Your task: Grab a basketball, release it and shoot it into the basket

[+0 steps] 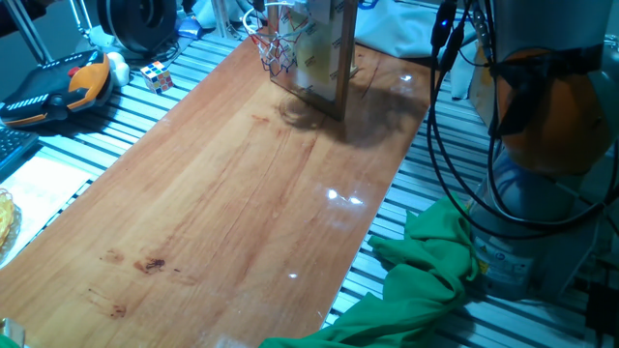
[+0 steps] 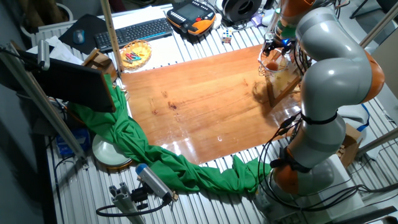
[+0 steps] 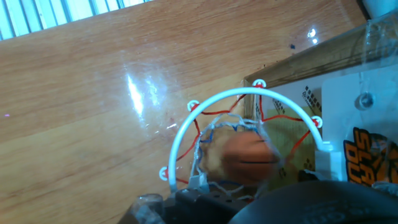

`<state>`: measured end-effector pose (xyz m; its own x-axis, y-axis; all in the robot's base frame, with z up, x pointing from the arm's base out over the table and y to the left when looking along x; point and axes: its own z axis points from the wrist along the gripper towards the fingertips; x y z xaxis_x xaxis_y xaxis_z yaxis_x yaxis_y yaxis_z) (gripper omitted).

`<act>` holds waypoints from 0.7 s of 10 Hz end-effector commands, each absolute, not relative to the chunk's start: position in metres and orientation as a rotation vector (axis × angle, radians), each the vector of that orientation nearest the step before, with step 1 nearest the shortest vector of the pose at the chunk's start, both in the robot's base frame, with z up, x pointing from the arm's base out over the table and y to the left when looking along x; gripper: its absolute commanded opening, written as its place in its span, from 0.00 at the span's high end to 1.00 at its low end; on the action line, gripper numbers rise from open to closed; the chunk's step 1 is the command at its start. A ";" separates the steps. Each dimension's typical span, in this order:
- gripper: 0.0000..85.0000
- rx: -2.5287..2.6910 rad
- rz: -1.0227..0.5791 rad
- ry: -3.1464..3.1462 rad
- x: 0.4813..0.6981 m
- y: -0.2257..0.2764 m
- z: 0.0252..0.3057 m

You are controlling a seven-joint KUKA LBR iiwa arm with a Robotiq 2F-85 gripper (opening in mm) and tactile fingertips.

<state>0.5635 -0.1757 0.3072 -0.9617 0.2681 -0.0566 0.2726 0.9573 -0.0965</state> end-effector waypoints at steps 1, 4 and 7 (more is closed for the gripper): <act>0.15 0.428 -0.151 3.066 0.564 -0.175 0.307; 0.21 0.452 -0.148 3.053 0.565 -0.160 0.306; 0.23 0.446 -0.145 3.049 0.566 -0.156 0.306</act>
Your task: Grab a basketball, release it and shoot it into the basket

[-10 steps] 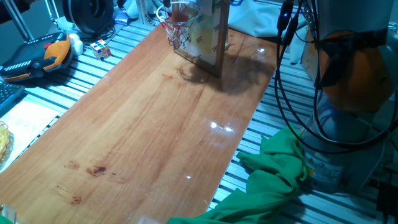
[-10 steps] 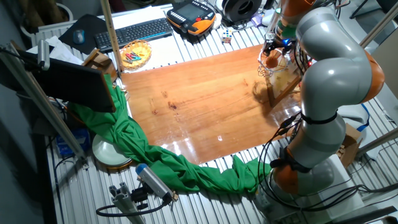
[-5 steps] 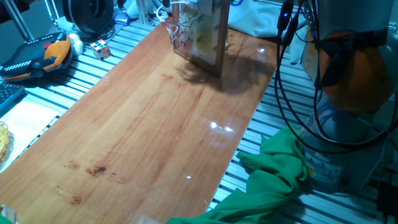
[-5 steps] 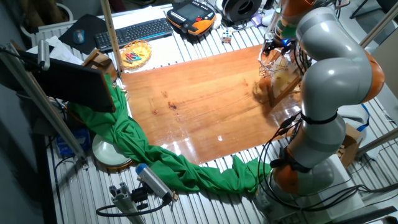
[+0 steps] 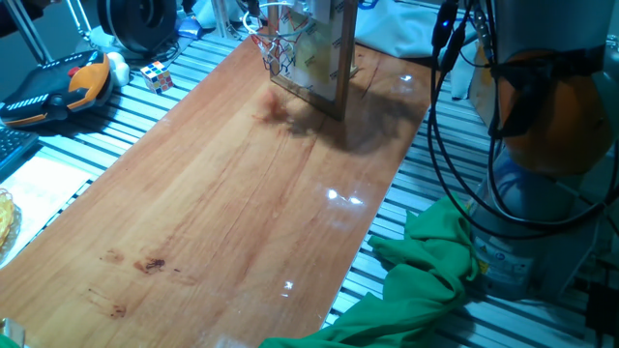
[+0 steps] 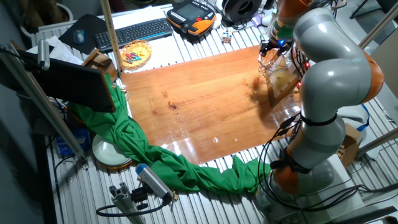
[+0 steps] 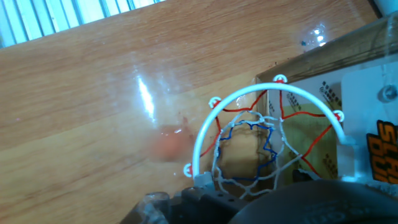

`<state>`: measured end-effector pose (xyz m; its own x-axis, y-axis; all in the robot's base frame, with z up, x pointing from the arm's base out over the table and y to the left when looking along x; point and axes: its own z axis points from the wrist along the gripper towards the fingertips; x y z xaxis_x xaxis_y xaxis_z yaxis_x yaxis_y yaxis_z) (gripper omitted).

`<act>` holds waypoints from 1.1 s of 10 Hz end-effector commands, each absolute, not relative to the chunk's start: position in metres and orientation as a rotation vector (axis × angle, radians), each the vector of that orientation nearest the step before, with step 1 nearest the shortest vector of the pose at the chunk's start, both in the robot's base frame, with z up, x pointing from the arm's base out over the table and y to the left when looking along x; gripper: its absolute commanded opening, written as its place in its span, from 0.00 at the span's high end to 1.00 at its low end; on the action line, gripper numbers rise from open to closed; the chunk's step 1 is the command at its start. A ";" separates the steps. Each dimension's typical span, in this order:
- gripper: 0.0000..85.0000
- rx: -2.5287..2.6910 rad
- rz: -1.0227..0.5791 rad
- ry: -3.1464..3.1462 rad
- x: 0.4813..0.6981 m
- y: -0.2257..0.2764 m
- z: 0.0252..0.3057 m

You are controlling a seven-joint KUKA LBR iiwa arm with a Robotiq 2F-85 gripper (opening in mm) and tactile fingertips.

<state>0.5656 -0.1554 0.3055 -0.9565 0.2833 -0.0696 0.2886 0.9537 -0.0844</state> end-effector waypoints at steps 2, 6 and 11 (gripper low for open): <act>0.23 0.443 -0.139 3.046 0.566 -0.151 0.305; 0.36 0.448 -0.096 3.056 0.566 -0.143 0.311; 0.99 0.435 -0.065 3.051 0.564 -0.123 0.309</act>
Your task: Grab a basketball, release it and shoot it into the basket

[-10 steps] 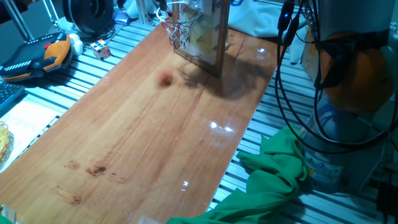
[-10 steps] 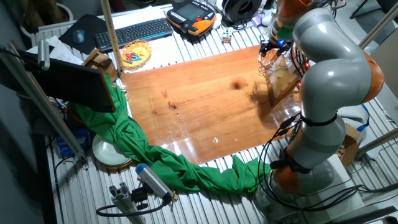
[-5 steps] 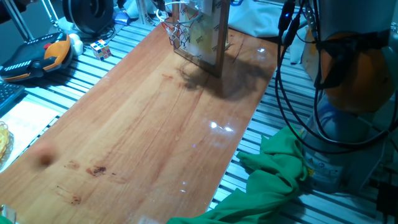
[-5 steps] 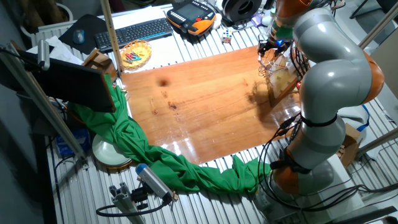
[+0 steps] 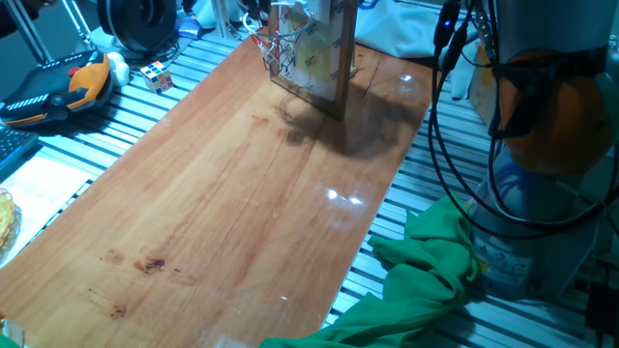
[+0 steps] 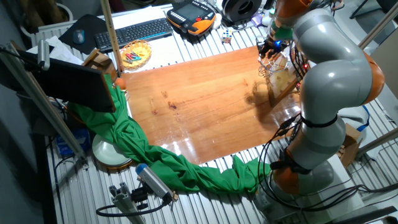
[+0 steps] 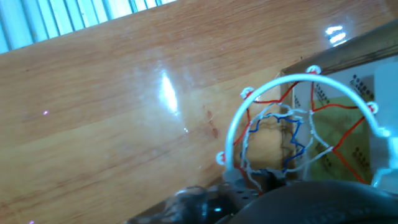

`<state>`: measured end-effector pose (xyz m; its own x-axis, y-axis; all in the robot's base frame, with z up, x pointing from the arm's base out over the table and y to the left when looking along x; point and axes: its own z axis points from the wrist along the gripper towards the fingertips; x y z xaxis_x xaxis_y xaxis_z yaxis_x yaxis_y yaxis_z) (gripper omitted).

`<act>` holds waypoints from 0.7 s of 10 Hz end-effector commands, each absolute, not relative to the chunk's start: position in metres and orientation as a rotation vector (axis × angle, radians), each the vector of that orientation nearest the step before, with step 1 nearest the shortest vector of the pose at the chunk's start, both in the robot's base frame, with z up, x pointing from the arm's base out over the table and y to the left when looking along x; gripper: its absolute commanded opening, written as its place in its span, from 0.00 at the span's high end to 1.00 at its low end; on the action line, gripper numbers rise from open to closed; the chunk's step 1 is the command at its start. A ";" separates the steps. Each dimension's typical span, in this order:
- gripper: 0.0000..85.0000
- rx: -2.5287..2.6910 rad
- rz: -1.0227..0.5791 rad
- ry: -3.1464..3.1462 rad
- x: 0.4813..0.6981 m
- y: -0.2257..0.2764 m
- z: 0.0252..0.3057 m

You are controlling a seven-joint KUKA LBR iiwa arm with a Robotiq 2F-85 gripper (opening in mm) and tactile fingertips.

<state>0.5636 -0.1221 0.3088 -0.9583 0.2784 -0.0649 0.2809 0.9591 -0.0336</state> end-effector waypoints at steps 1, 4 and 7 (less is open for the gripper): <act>0.99 0.442 -0.065 3.047 0.563 -0.118 0.308; 0.99 0.460 -0.053 3.040 0.560 -0.105 0.308; 0.99 0.461 -0.027 3.041 0.559 -0.095 0.302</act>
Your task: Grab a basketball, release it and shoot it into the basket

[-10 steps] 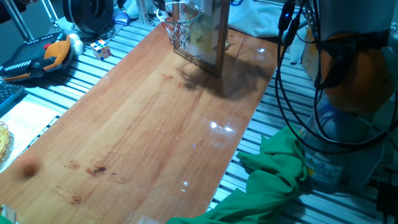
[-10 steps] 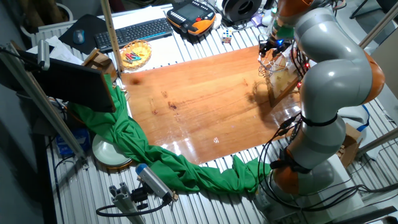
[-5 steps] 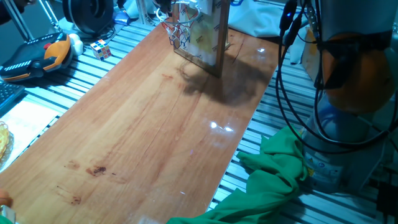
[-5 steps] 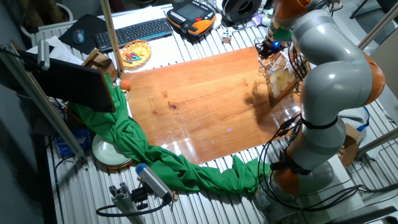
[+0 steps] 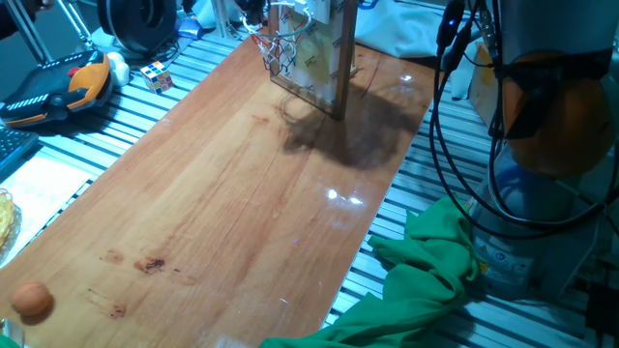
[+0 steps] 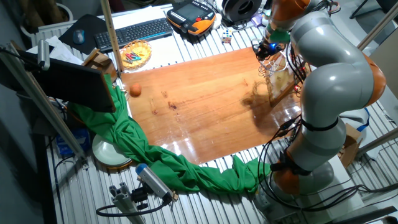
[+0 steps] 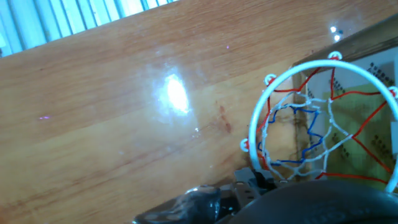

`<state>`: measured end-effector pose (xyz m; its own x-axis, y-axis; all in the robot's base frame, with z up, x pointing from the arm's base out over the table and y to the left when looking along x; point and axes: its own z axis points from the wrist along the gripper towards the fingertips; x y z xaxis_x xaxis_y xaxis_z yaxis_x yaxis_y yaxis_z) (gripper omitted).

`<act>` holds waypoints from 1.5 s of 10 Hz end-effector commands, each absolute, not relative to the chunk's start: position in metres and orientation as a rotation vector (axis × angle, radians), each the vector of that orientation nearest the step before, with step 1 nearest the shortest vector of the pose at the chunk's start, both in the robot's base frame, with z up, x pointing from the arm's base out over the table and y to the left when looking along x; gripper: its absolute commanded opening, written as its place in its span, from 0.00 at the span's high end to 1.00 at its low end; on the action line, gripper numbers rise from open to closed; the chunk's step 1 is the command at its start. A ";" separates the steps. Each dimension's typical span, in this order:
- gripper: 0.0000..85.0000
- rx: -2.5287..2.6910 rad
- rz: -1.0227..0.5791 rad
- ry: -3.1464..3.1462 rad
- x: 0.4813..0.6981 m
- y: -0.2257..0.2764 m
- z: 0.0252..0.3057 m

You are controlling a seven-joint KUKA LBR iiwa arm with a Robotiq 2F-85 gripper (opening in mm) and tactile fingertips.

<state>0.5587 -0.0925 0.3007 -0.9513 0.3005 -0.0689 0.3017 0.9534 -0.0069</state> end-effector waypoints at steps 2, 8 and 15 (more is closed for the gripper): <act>0.99 0.498 -0.019 3.035 0.553 -0.078 0.294; 0.99 0.524 0.003 3.068 0.535 -0.054 0.279; 0.99 0.497 0.013 3.108 0.530 -0.049 0.283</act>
